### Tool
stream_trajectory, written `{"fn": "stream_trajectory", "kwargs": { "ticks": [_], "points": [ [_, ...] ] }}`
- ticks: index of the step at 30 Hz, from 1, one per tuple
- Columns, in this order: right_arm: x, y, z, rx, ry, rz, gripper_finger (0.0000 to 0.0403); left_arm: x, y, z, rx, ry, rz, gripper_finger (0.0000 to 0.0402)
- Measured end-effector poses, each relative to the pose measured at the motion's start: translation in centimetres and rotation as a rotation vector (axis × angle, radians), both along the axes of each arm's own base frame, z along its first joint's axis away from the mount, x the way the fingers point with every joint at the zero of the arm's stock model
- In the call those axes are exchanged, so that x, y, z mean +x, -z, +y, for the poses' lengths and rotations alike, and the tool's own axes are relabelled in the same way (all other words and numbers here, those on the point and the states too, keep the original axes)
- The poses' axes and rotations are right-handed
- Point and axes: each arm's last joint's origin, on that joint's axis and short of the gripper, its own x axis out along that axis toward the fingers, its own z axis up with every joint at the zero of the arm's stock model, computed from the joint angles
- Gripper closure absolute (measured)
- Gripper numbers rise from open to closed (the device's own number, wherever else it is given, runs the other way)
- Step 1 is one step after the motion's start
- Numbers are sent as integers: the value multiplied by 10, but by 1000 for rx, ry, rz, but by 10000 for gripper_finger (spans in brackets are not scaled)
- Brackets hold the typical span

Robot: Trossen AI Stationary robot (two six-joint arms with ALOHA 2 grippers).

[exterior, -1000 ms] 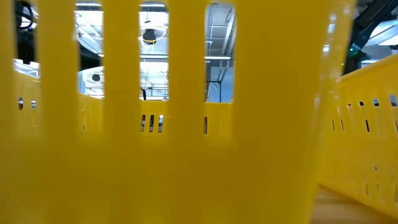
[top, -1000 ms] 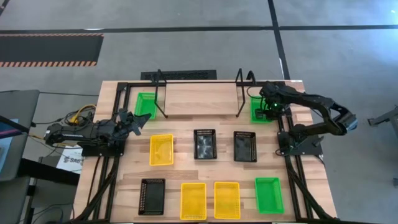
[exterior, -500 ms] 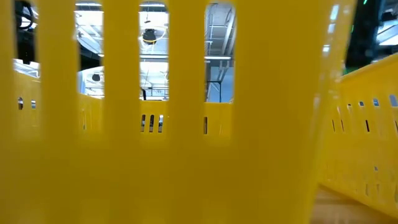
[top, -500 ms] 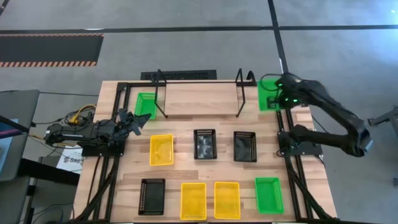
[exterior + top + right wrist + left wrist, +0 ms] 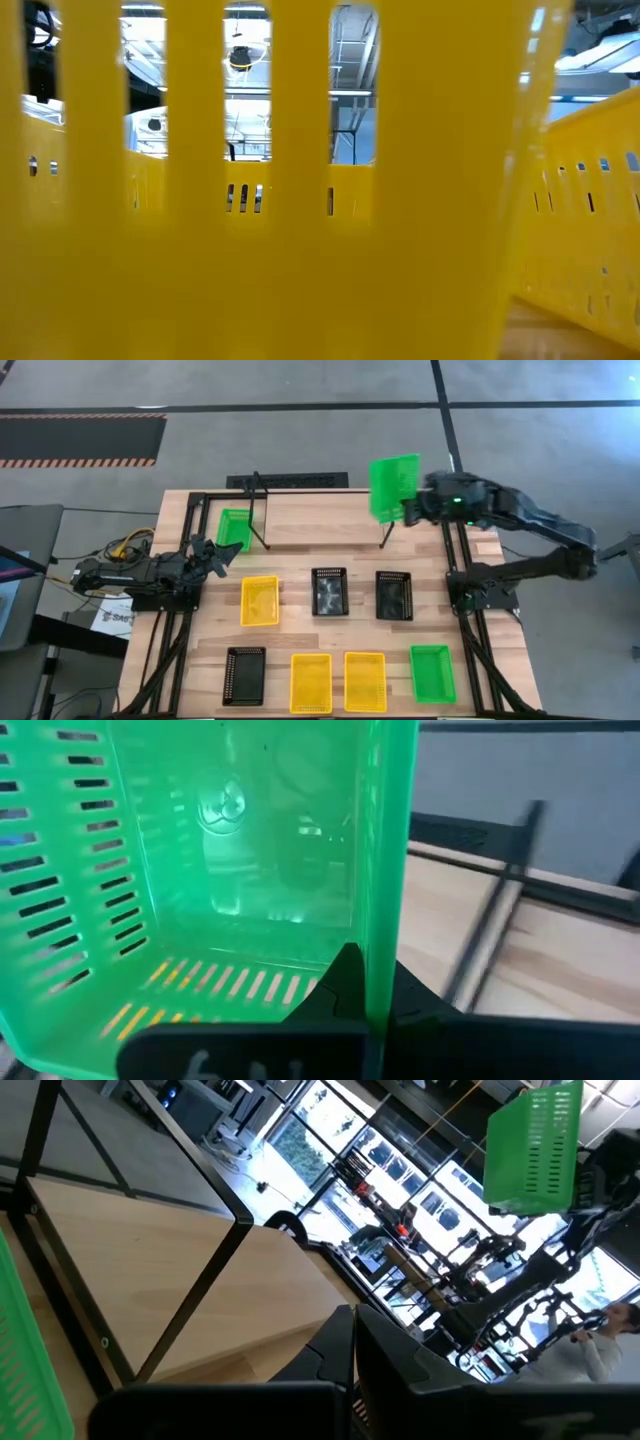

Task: Stack baskets on shelf by color
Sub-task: Put the top right green bin on the shelf

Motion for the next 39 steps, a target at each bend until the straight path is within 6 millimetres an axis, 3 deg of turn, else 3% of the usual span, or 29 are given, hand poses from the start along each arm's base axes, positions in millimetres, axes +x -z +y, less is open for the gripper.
{"fn": "stream_trajectory", "kwargs": {
  "ticks": [10,16,20,24,34,39],
  "points": [
    [87,5,-20,37,-17,120,402,1,0,-1,1,54,1,401],
    [140,28,-35,88,7,175,402,1,0,-1,8,53,5,401],
    [164,47,-41,132,5,223,402,1,0,-1,8,54,5,401],
    [173,60,-44,170,34,245,403,1,0,-2,9,68,6,401],
    [162,64,-44,237,177,295,403,1,0,-2,9,79,7,401],
    [165,74,-45,257,204,336,403,1,0,-2,9,80,7,401]
  ]
}}
